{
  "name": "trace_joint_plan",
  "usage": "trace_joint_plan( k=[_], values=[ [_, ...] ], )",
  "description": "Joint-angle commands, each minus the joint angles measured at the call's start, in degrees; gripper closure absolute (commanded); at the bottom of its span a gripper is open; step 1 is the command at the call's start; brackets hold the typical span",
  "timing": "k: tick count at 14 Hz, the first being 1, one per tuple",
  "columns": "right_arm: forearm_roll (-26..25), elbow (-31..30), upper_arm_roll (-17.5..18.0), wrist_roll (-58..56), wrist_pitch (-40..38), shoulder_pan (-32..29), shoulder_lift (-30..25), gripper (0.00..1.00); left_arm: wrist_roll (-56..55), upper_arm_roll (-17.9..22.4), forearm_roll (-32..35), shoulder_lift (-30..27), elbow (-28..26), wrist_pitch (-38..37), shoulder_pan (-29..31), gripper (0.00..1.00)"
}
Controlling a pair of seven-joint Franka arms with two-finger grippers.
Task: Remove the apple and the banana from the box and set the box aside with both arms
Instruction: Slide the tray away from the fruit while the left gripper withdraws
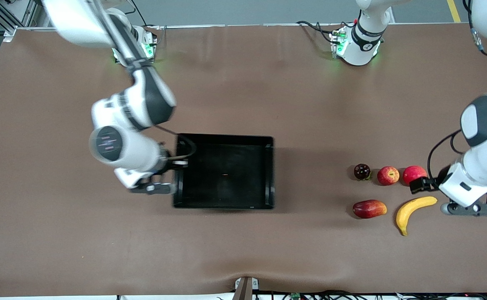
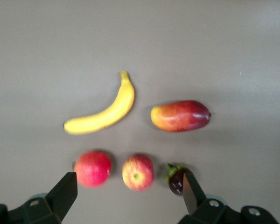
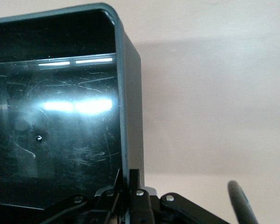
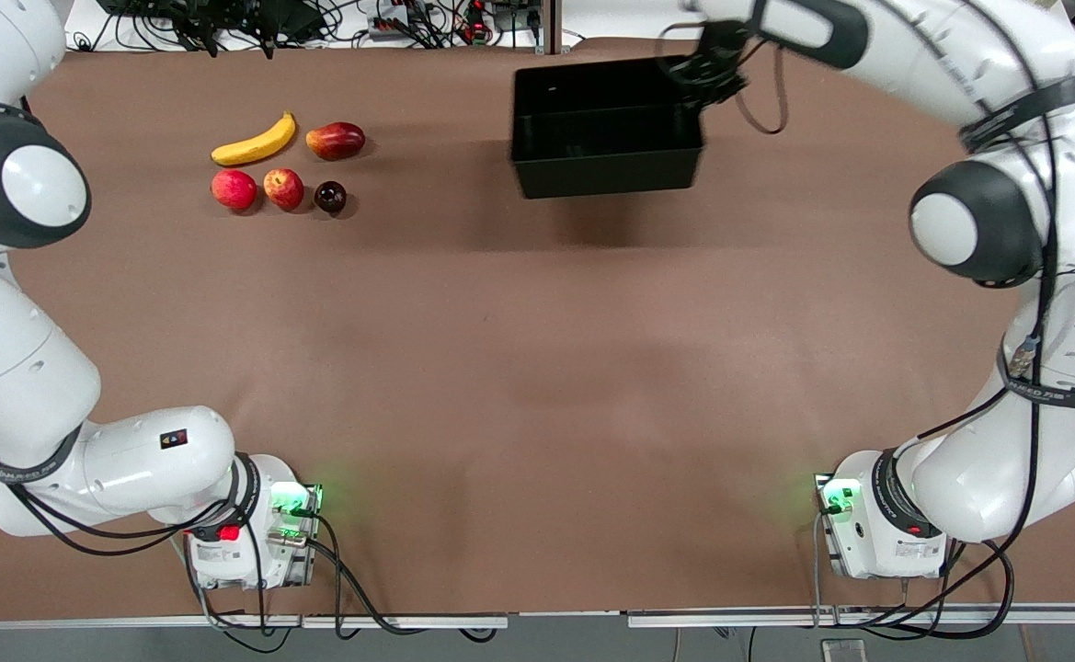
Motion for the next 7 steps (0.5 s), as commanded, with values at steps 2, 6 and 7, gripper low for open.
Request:
trace_joint_plan(
  k=[2,6,7],
  values=[
    [0.5,-7.7,0.9,-11.7,-0.6,-10.5,-5.9,1.00,-6.4,-0.9,-1.1,-7.9,-2.2,-6.7,-0.1,0.00],
    [-2.2,-11.8,0.9,-25.6,-0.2,-23.2,-6.9,1.00,-8.6,-1.3,-1.0,-11.4,-1.7,-8.4,-0.2,0.00],
    [-3.6,-12.4,0.9,-28.3,0.6,-25.8,-6.7,1.00,-8.5,-1.3,-1.0,-12.4,-1.7,-8.4,-0.1,0.00]
  ],
)
